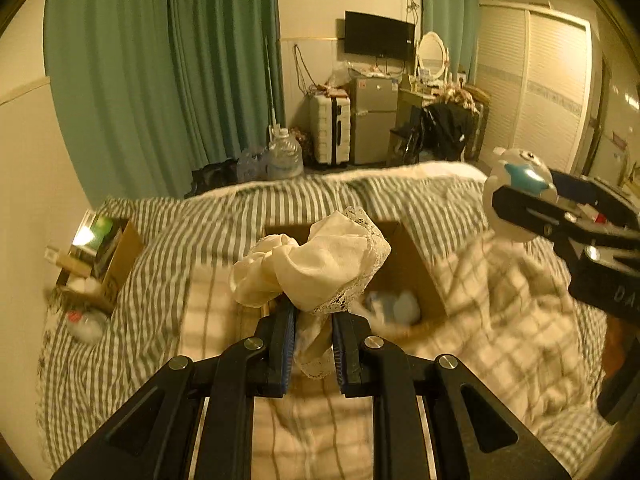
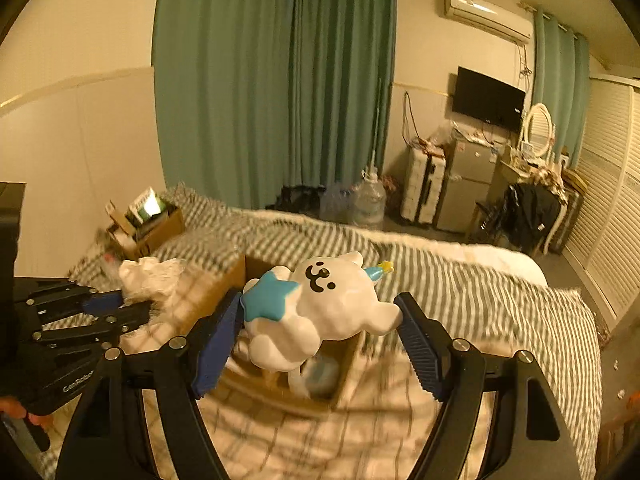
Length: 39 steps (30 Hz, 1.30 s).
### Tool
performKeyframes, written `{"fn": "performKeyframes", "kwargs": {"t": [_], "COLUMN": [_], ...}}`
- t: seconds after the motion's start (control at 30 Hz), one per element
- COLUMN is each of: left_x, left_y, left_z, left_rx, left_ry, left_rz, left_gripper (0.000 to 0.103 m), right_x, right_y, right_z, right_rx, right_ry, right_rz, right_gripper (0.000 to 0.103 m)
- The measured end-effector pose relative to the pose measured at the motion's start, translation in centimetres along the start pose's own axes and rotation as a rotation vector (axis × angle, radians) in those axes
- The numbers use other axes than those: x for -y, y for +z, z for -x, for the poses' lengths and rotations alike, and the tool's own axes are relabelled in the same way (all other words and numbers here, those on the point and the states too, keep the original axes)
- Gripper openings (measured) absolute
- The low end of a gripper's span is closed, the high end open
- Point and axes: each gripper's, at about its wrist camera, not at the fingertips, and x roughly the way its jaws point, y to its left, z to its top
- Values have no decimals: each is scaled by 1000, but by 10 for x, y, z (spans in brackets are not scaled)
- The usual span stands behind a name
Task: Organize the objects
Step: 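Release the lace cloth with the left gripper while the right gripper releases the bear into the box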
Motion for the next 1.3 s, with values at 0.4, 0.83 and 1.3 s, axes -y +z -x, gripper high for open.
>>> {"fn": "performKeyframes", "kwargs": {"t": [0.4, 0.83, 1.3], "left_x": [-3, 7, 12], "left_y": [21, -8, 8], "left_z": [-102, -165, -91], "left_rx": [-63, -129, 2], "left_ry": [-4, 0, -44], "left_rz": [5, -8, 24], "left_gripper": [16, 17, 103], "right_x": [14, 33, 53], "right_y": [11, -56, -21], "right_z": [-107, -186, -91], "right_rx": [-61, -179, -65], "right_ry": [41, 77, -51], "right_rz": [-2, -79, -163], "right_gripper": [76, 76, 96]}}
